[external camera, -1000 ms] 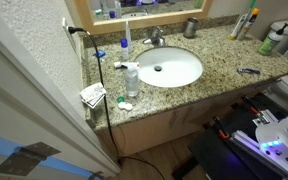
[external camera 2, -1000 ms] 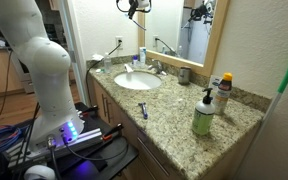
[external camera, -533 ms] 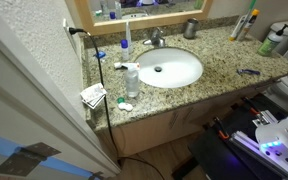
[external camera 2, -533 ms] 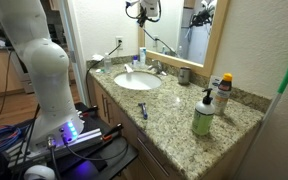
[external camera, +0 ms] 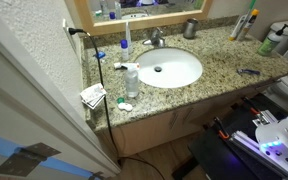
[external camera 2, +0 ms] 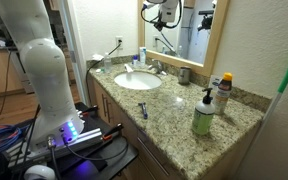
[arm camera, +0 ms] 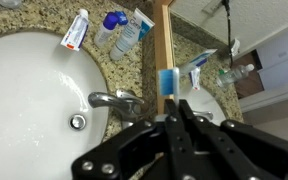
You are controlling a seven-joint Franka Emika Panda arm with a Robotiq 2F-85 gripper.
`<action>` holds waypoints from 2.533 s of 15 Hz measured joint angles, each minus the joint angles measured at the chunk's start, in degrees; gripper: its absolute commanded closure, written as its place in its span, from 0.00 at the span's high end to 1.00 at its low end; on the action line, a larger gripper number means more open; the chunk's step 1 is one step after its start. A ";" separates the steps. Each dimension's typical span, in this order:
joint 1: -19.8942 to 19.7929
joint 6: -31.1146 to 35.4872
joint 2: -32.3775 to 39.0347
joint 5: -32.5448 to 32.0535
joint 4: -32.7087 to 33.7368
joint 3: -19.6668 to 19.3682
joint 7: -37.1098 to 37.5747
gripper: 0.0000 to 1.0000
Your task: Place the toothbrush inside the silver cup
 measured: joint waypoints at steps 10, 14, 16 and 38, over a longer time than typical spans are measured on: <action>-6.79 -8.39 10.76 20.90 6.97 -6.40 0.73 0.06; -7.56 -9.35 11.89 21.80 8.02 -6.57 1.76 0.02; -7.67 -9.36 12.43 21.80 7.77 -6.63 4.84 0.02; -7.80 -3.96 24.13 33.53 6.63 -5.10 9.07 0.02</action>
